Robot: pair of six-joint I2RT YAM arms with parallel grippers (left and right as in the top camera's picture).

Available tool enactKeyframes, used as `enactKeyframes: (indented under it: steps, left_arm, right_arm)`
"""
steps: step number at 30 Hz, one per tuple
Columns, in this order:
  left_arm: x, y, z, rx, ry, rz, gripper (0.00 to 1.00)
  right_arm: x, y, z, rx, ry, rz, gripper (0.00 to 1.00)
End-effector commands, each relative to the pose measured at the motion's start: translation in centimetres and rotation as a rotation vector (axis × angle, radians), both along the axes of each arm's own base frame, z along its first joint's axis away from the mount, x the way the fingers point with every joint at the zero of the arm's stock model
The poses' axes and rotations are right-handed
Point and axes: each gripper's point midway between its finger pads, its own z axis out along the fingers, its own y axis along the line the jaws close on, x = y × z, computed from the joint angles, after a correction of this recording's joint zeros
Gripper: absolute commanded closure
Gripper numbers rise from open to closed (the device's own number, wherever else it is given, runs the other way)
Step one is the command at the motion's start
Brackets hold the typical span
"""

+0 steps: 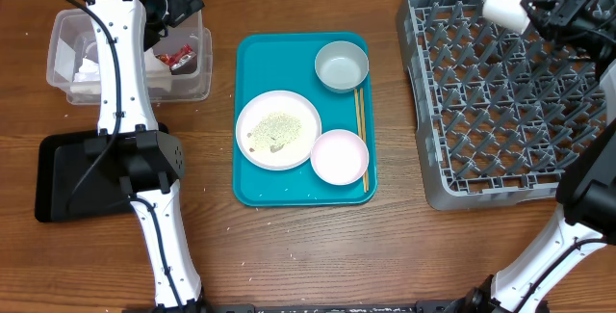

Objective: Sort waste into correct bins and load items into the dishwasher
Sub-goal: 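Carry the cup right and place it upside down in the rack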

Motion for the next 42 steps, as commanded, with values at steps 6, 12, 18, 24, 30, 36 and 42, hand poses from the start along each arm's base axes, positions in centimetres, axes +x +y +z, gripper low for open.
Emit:
enactKeyframes:
  steps: [6, 12, 18, 24, 30, 36, 42]
  left_arm:
    - [-0.1, -0.1, 1.2, -0.006, -0.026, 0.002, 0.0]
    - [-0.1, -0.1, 1.2, -0.006, -0.026, 0.002, 0.0]
    - [-0.1, -0.1, 1.2, -0.006, -0.026, 0.002, 0.0]
    - [-0.1, -0.1, 1.2, -0.006, -0.026, 0.002, 0.0]
    - [-0.1, -0.1, 1.2, -0.006, -0.026, 0.002, 0.0]
    - [-0.1, -0.1, 1.2, -0.006, -0.026, 0.002, 0.0]
    - [-0.1, -0.1, 1.2, -0.006, -0.026, 0.002, 0.0]
  right_arm:
    - [1.7, -0.2, -3.4, 0.041, 0.051, -0.036, 0.96]
    - [2.2, -0.3, -5.3, 0.086, 0.081, -0.034, 0.96]
    - [1.9, -1.9, -5.4, 0.084, 0.081, -0.067, 0.96]
    - [1.5, -2.8, -5.5, 0.093, 0.088, -0.077, 0.83]
    - [1.4, -2.8, -5.5, 0.097, 0.092, -0.074, 0.72]
    - [0.5, -5.4, -4.1, 0.093, 0.089, -0.131, 0.65]
    - [-1.5, -9.5, -3.0, 0.063, 0.154, -0.28, 0.59]
